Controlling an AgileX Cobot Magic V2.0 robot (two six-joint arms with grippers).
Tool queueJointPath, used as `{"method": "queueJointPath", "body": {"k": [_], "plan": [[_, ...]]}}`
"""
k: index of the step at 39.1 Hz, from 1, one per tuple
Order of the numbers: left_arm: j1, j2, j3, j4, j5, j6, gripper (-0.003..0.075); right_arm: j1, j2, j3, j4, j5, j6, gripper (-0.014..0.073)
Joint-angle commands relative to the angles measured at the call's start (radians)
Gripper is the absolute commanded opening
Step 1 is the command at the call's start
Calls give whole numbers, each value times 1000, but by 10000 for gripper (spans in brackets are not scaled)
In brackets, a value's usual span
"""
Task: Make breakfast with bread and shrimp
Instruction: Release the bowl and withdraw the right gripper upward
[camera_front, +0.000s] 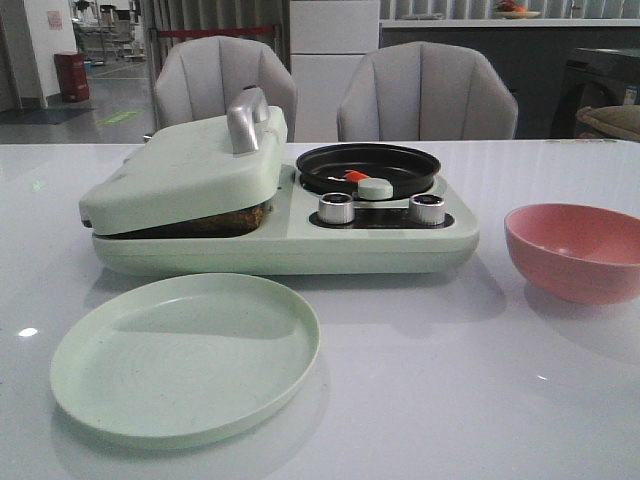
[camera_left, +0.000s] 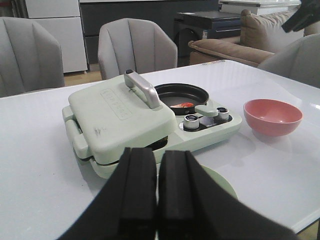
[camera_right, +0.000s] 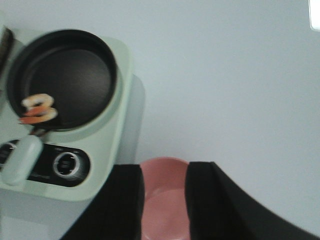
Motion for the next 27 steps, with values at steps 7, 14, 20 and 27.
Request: {"method": "queueJointPath", "body": {"k": [7,14,20,27], "plan": [[-7,-16,-23,-22,-72,-12,112,108,-257,186,23,-245,-5,340],[-7,-16,-23,-22,-72,-12,112,187,-439,410,23,-456,-5,340],[-7,-16,-23,-22,-72,-12,112,248,-595,597,16,-595,-5,340],[-7,-16,-23,-22,-72,-12,112,305,-777,791,1,-706,-5,340]]}}
